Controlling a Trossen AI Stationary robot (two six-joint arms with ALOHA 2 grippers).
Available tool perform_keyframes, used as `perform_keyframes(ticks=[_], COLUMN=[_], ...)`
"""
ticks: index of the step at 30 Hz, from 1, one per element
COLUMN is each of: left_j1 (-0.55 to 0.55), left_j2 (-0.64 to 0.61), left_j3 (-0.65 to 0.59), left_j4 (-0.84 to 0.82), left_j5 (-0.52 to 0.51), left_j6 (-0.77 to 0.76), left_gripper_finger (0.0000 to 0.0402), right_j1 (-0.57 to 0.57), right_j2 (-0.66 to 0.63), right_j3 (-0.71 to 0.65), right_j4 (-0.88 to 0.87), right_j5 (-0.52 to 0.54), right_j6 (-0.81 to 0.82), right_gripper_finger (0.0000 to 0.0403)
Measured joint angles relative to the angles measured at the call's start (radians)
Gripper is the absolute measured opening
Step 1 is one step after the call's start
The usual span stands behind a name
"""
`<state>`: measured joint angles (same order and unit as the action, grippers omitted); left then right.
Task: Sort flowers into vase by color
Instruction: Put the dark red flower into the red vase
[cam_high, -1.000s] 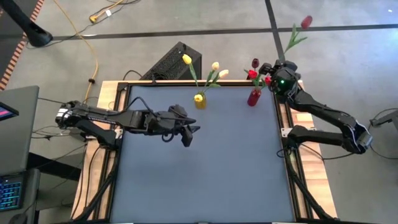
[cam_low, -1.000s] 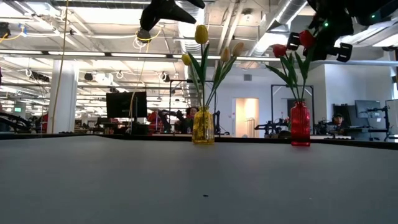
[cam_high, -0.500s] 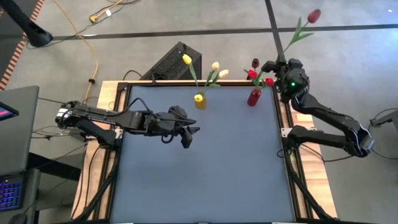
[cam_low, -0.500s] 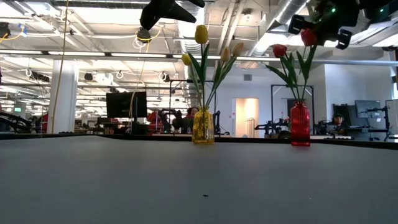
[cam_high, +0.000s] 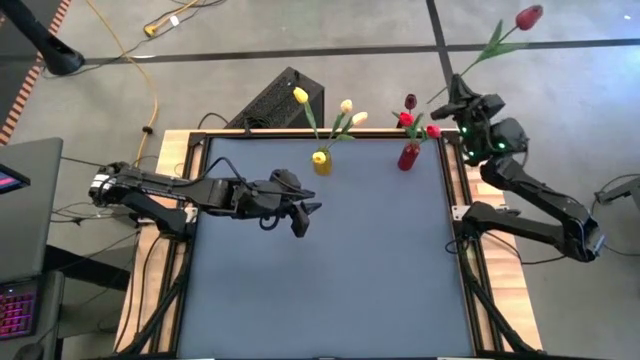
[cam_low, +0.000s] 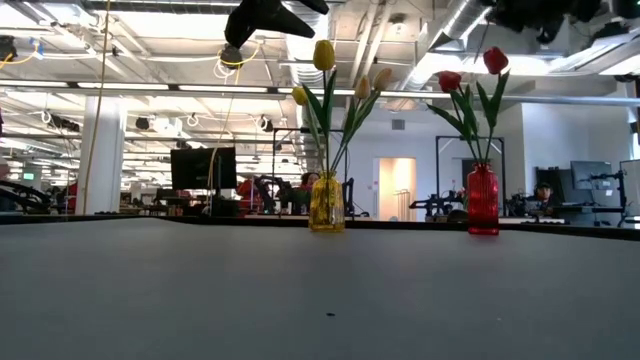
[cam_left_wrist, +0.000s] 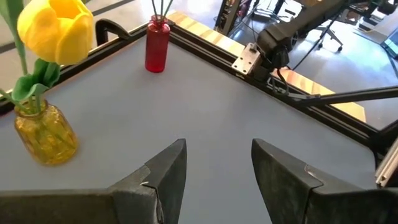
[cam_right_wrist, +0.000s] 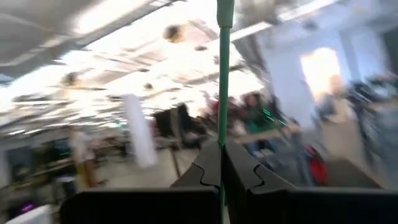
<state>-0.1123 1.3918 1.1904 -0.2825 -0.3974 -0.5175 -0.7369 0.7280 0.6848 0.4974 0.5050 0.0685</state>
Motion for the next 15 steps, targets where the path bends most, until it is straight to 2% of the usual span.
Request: perform_keyframes(ticks=[5, 9, 13, 15], left_j1=[0.0, 0.0, 0.0, 0.0], left_j2=[0.0, 0.0, 0.0, 0.0], left_j3=[0.0, 0.0, 0.0, 0.0], left_j4=[0.001, 0.017, 0.078, 0.15], left_j5=[-0.01, -0.01, -0.005, 0.031], left_j6=[0.001, 0.001, 0.002, 0.029], left_gripper_finger=[0.0169, 0.0169, 0.0169, 0.0169], right_j1=[0.045, 0.087, 0.145, 0.178], right_j2=[-0.074, -0.122, -0.151, -0.159], right_j3=[0.0, 0.0, 0.0, 0.0], right_j4=[-0.023, -0.026, -0.026, -0.026], right_j5=[-0.196, -0.409, -0.517, -0.561], right_j6=[-0.106, -0.129, -0.125, -0.125], right_gripper_finger=[0.0025, 0.0025, 0.0025, 0.0025])
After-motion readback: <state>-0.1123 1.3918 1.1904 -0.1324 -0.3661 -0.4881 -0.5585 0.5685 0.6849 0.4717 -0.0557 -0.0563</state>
